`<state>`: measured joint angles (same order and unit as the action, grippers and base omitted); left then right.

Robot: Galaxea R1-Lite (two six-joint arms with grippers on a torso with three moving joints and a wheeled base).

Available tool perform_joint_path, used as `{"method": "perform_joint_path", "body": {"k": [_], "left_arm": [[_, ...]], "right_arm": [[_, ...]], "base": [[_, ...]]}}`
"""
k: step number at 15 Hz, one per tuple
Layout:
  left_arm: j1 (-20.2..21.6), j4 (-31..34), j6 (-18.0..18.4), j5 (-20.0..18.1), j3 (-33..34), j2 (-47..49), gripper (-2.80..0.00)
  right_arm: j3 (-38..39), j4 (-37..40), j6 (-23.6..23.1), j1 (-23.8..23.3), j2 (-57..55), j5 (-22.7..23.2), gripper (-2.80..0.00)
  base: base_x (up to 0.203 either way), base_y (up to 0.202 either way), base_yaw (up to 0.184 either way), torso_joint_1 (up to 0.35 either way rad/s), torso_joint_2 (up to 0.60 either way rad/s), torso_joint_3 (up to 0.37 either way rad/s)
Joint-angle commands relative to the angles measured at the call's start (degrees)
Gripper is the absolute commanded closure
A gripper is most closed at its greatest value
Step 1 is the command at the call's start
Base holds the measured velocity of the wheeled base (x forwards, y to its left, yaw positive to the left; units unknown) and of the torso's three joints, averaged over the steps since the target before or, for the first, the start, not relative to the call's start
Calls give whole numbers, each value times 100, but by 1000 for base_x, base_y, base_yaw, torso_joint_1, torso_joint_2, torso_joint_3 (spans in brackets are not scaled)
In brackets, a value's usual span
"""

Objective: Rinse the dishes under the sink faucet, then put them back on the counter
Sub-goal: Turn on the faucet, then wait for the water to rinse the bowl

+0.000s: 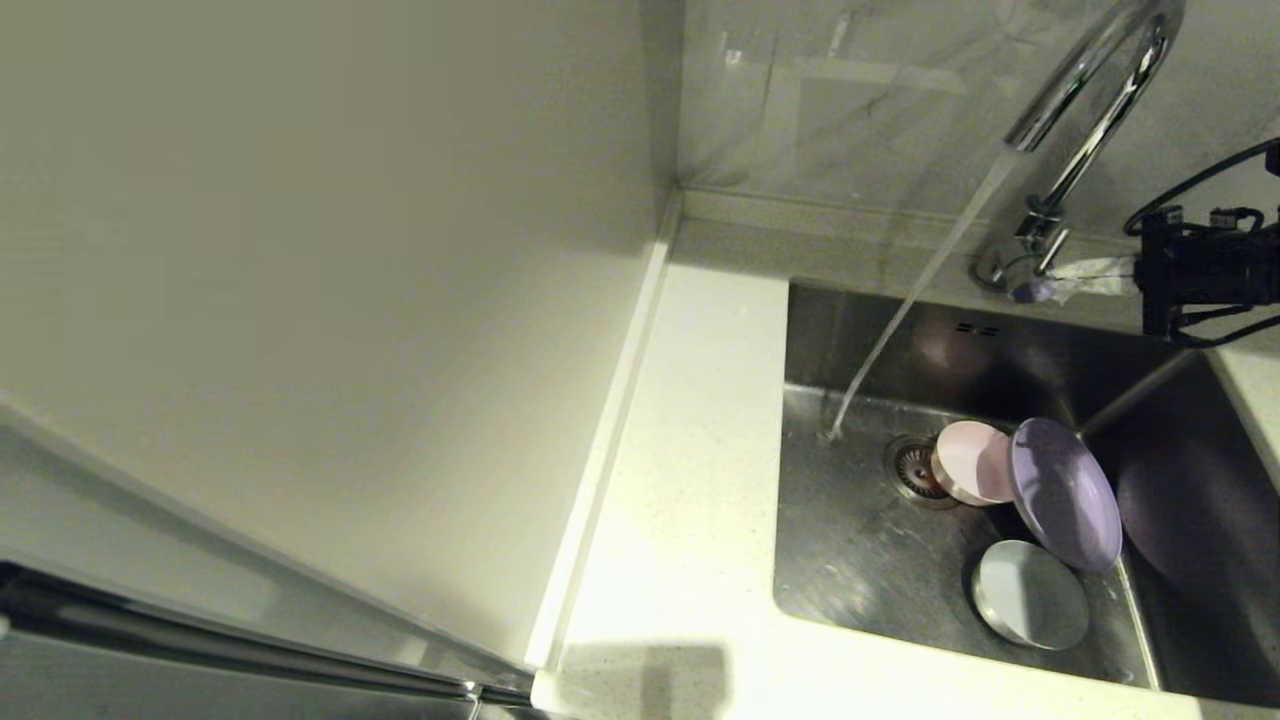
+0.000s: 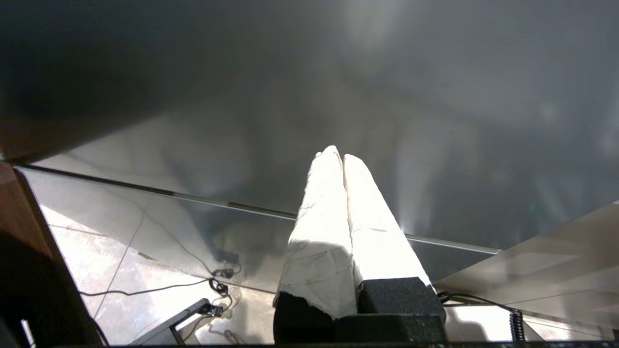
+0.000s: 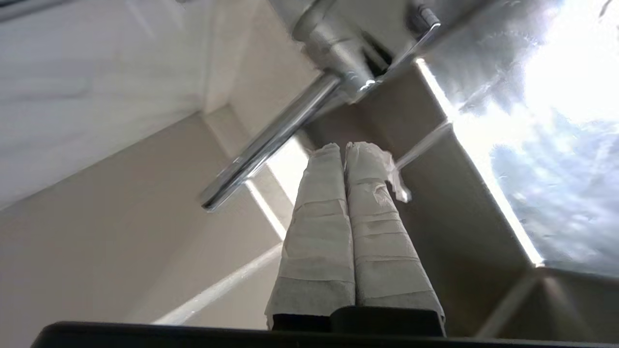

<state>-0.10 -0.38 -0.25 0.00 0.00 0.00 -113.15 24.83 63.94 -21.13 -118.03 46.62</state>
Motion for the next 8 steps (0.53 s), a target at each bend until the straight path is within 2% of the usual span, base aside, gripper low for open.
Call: {"method": "perform_joint_path", "body": {"k": [1, 3, 5, 8], "left_arm": [[1, -1, -1, 0, 18, 0, 0], [1, -6, -1, 0, 18, 0, 0], [1, -6, -1, 0, 18, 0, 0], [1, -6, -1, 0, 18, 0, 0]], "right_arm": [[3, -18, 4, -60, 17, -152, 0], [22, -34, -36, -77, 52, -720, 0], [225, 153, -331, -218, 226, -791, 0], [802, 666, -1488, -398, 672, -1021, 0]], "base": [[0, 0, 0, 0, 0, 0], [0, 0, 0, 0, 0, 0], [0, 0, 0, 0, 0, 0], [0, 0, 0, 0, 0, 0]]}}
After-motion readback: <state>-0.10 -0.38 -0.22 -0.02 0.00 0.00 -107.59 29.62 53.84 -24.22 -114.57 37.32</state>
